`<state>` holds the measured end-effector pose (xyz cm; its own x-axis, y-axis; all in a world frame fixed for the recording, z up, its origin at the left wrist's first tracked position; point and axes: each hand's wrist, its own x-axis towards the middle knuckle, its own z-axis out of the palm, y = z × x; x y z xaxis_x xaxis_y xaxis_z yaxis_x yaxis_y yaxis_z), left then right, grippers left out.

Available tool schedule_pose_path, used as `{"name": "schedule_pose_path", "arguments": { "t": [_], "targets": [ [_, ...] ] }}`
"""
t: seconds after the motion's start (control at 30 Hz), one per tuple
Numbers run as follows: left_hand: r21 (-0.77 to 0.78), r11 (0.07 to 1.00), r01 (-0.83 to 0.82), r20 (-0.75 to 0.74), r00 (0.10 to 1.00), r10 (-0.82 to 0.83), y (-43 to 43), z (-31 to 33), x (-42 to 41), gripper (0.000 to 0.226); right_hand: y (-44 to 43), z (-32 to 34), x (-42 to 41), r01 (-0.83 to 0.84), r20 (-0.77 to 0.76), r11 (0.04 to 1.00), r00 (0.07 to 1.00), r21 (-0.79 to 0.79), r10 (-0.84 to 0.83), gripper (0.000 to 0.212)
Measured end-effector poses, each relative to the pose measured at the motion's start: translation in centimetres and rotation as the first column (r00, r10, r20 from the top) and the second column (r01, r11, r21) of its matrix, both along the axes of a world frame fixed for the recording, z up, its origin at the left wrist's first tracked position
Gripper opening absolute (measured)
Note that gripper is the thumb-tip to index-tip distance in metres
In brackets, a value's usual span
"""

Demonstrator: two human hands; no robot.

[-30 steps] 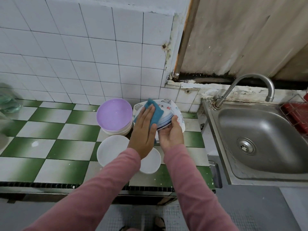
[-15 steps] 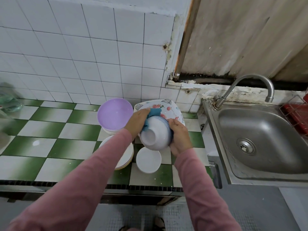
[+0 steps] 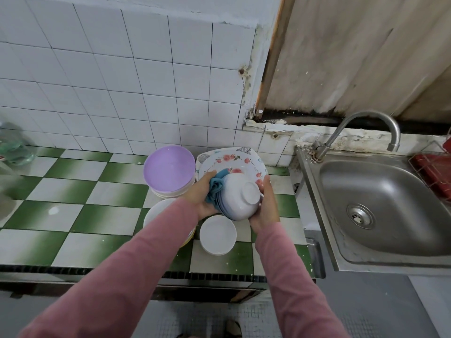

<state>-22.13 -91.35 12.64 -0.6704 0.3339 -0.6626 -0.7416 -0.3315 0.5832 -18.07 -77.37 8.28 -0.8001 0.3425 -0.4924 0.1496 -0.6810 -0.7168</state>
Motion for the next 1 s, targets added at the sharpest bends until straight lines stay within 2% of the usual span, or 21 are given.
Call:
{"name": "schedule_pose_path", "arguments": {
  "t": [0.1, 0.23, 0.3, 0.37, 0.43, 0.5, 0.57, 0.6, 0.67, 0.73, 0.83, 0.9, 1.0],
  "targets": [
    [0.047, 0.999, -0.012, 0.029, 1.0, 0.01, 0.0, 0.6, 0.0, 0.033, -0.6, 0.3, 0.5, -0.137, -0.136, 0.989, 0.98, 0.061, 0.145, 0.079],
    [0.066, 0.997, -0.043, 0.054, 0.998, 0.039, 0.0, 1.0, -0.4, 0.042, -1.2, 0.3, 1.1, -0.219, -0.126, 0.963, 0.963, 0.158, 0.24, 0.072],
    [0.059, 0.997, -0.052, 0.026, 0.998, 0.051, 0.1, 1.0, -0.6, 0.046, -1.5, 0.1, 1.3, -0.244, -0.117, 0.96, 0.958, 0.138, 0.26, 0.081],
    [0.047, 0.998, -0.048, -0.038, 0.998, 0.05, 0.4, 1.0, -0.6, 0.045, -1.8, -0.3, 1.1, -0.244, -0.143, 0.968, 0.958, 0.064, 0.25, 0.08],
    [-0.015, 0.998, -0.063, -0.187, 0.981, 0.059, 0.9, 1.4, 0.0, 0.038, -2.1, -0.4, 0.9, -0.278, -0.224, 0.957, 0.941, -0.082, 0.254, 0.079],
    [-0.184, 0.967, -0.177, -0.408, 0.909, 0.088, 1.3, 1.8, 0.9, 0.034, -2.2, -0.1, 1.0, -0.325, -0.281, 0.917, 0.925, -0.23, 0.258, 0.074],
    [-0.334, 0.874, -0.354, -0.675, 0.737, 0.041, 1.4, 1.4, 1.8, 0.029, -2.2, 0.3, 1.2, -0.319, -0.296, 0.871, 0.931, -0.374, 0.214, 0.075],
    [-0.37, 0.841, -0.394, -0.767, 0.64, -0.038, 1.2, 1.1, 2.2, 0.03, -2.3, 0.5, 1.3, -0.31, -0.297, 0.853, 0.935, -0.419, 0.194, 0.077],
    [-0.45, 0.819, -0.355, -0.834, 0.495, -0.244, 0.8, -0.3, 2.6, 0.044, -2.6, 0.5, 1.4, -0.319, -0.294, 0.833, 0.935, -0.451, 0.199, 0.082],
    [-0.6, 0.758, -0.255, -0.785, 0.373, -0.495, 0.6, -1.4, 2.8, 0.05, -3.2, 0.6, 1.3, -0.331, -0.295, 0.844, 0.931, -0.422, 0.217, 0.083],
    [-0.812, 0.556, -0.175, -0.583, 0.197, -0.789, 0.7, -1.9, 3.2, 0.052, -3.1, 0.5, 0.9, -0.302, -0.27, 0.884, 0.939, -0.358, 0.212, 0.08],
    [-0.879, 0.46, -0.124, -0.475, 0.158, -0.865, 0.6, -1.6, 3.3, 0.054, -3.0, 0.5, 0.9, -0.29, -0.239, 0.896, 0.946, -0.336, 0.217, 0.077],
    [-0.932, 0.356, -0.062, -0.362, 0.156, -0.919, 0.2, -1.1, 3.1, 0.065, -2.8, -0.2, 0.9, -0.269, -0.188, 0.902, 0.958, -0.336, 0.216, 0.073]
  ]
}}
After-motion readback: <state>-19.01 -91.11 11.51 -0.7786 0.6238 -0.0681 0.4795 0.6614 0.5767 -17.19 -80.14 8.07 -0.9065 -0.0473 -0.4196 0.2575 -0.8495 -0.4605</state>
